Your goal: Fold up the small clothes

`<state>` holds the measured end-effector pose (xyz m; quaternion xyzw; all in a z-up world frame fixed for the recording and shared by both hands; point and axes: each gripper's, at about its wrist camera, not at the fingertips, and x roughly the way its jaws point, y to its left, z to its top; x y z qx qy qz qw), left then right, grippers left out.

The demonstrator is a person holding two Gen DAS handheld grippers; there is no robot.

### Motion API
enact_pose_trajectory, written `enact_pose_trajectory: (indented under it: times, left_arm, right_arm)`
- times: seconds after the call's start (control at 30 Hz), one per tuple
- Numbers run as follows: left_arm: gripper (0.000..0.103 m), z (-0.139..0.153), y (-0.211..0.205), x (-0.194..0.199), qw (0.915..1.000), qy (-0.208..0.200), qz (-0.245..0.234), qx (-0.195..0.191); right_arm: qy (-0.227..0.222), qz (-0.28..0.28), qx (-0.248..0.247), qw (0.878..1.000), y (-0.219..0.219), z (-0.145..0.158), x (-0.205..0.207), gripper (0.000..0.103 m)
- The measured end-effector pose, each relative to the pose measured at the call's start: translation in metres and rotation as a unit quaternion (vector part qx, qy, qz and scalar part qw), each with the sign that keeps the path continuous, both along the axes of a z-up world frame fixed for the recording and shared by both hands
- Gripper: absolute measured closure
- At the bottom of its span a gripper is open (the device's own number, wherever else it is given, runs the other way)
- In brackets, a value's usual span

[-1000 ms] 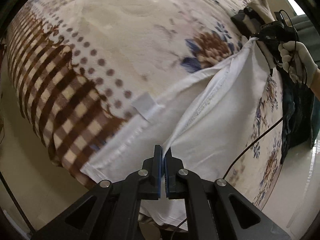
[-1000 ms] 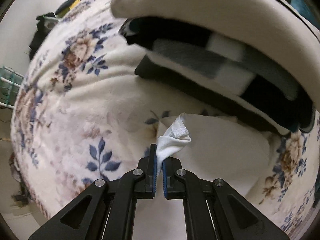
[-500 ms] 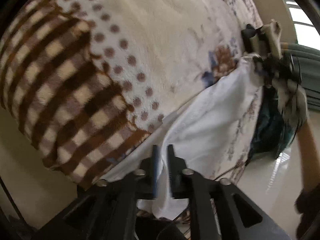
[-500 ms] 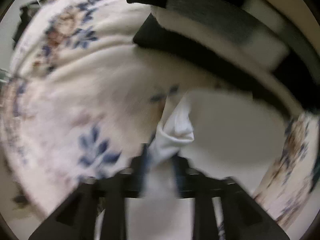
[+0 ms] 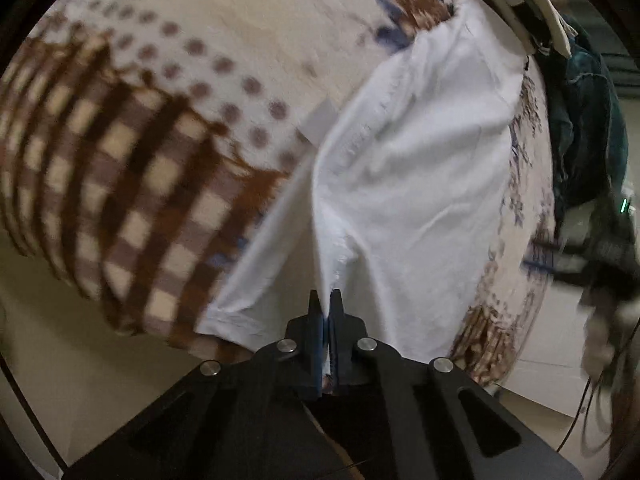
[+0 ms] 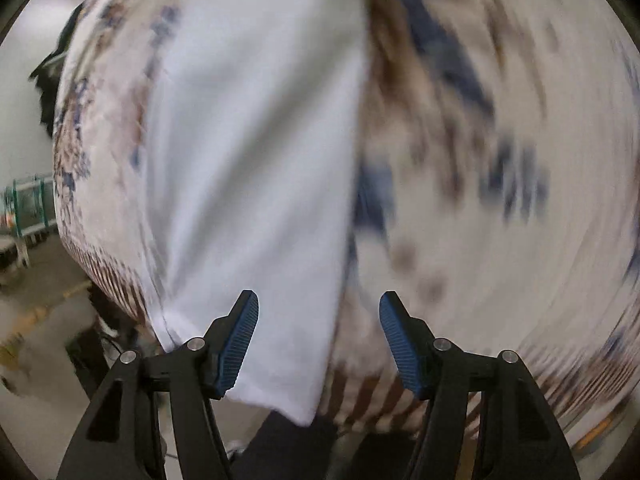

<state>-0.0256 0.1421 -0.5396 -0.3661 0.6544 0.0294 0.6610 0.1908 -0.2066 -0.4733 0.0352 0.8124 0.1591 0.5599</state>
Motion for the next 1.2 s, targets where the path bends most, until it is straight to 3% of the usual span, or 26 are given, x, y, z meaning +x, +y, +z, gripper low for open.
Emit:
enact_pose_trajectory:
  times: [0.17, 0.27, 0.33, 0.4, 0.63, 0.8, 0.9, 0.93, 1.0, 1.03, 1.17, 1.2]
  left_arm:
    - [0.102, -0.004, 0.013, -0.007, 0.9994, 0.021, 0.003, 0.025]
    - [0.102, -0.006, 0.008, -0.003, 0.9983, 0.028, -0.02, 0.046]
    - [0.102, -0.008, 0.003, 0.002, 0.9968, 0.034, -0.039, 0.061]
    - [0.102, -0.01, -0.002, 0.007, 0.9958, 0.039, -0.047, 0.068]
    - [0.102, -0.013, -0.002, 0.005, 0.9954, 0.035, -0.063, 0.063]
    - [0.099, -0.022, 0.02, -0.003, 0.9966, 0.039, -0.041, -0.059]
    - [0.097, -0.026, 0.021, -0.007, 0.9942, 0.05, -0.047, -0.082]
    - [0.097, -0.029, 0.019, -0.007, 0.9932, 0.055, -0.055, -0.086]
    - [0.097, -0.033, 0.012, -0.008, 0.9916, 0.068, -0.072, -0.083]
    - [0.098, -0.032, 0.009, -0.009, 0.9914, 0.065, -0.08, -0.082]
    - [0.101, -0.017, -0.003, -0.006, 0.9909, 0.036, -0.123, -0.04]
    - [0.101, -0.014, 0.0, -0.006, 0.9911, 0.034, -0.124, -0.034]
  right_arm:
    - [0.073, -0.045, 0.01, 0.996, -0.021, -0.038, -0.097, 0.038]
    - [0.084, -0.054, 0.019, 0.995, -0.013, -0.053, -0.129, 0.038]
    - [0.081, -0.059, 0.022, 0.995, -0.012, -0.059, -0.151, 0.046]
    - [0.075, -0.052, 0.021, 0.996, -0.005, -0.062, -0.166, 0.099]
    - [0.048, -0.044, -0.009, 0.998, -0.016, -0.052, -0.209, 0.101]
    - [0.084, -0.085, -0.005, 0.993, -0.064, -0.053, -0.225, 0.1]
    - [0.112, -0.129, 0.023, 0.985, -0.082, -0.053, -0.234, 0.094]
    - [0.111, -0.136, 0.03, 0.984, -0.086, -0.05, -0.236, 0.09]
    - [0.104, -0.15, 0.046, 0.982, -0.093, -0.043, -0.238, 0.071]
    - [0.104, -0.161, 0.053, 0.98, -0.095, -0.04, -0.242, 0.068]
    - [0.122, -0.192, 0.052, 0.972, -0.09, -0.042, -0.241, 0.068]
    - [0.116, -0.192, 0.045, 0.973, -0.084, -0.04, -0.237, 0.074]
